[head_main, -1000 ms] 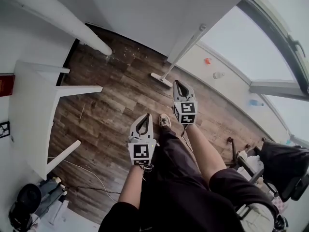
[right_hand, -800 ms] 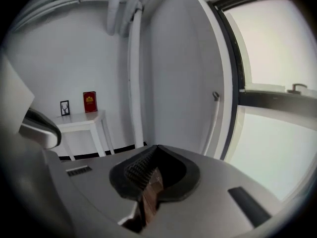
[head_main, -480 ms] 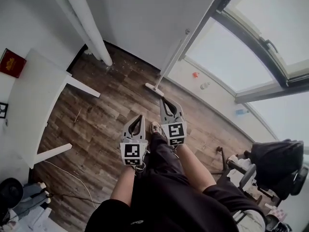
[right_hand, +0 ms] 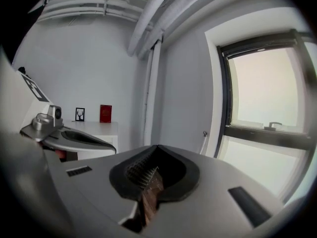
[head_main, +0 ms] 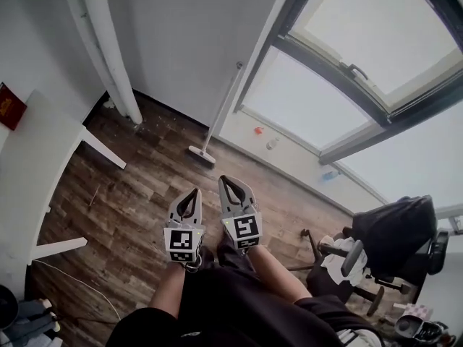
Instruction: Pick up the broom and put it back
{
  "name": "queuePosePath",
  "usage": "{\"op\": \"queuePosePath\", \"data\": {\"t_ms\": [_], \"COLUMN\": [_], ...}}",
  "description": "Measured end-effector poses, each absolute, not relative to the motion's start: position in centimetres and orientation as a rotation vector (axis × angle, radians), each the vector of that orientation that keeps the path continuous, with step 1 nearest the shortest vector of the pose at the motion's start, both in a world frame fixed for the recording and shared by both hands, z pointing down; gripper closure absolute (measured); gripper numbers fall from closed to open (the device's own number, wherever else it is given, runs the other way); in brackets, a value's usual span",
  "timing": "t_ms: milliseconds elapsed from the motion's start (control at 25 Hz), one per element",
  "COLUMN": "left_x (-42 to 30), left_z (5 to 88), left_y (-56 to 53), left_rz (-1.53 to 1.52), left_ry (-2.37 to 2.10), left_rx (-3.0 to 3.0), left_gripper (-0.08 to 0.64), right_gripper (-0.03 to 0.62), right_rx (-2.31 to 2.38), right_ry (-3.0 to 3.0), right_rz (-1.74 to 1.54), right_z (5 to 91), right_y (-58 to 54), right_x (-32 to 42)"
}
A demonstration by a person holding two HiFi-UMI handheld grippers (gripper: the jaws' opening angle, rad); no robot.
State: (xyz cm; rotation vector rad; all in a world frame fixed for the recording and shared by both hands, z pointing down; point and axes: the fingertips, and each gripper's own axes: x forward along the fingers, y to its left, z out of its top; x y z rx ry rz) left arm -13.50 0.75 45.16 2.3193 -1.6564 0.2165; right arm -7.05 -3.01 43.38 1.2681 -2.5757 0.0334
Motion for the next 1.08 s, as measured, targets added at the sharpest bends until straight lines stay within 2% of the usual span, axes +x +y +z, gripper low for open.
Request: {"op": "queuePosePath", "data": {"t_ms": [200,560,1080], "left_x": [-10.3,-5.7,-4.6], "left_z": [40.7,37.2,37.2], "left_y": [-0.2,-1.4,-2.3], "left_rz": [0.091,0.099,0.107], "left_ry": [-1.634,-1.671,-1.701], "left_rx": [2.394,2.501,2.466], "left_gripper": [0.558,0.558,0.558], "right_gripper": [0.571,0.571,0.571], "right_rx": [1.292,1.258,1.204], "right_ry": [-2.565,-2.613,-2.620], "right_rz": [-0.041,-0.111,-0.157], "right_z": [40.2,36.5,36.1], "right_y": [-2.7,-3.1,-5.0], "right_x": [-3.9,-0.5,0.8]}}
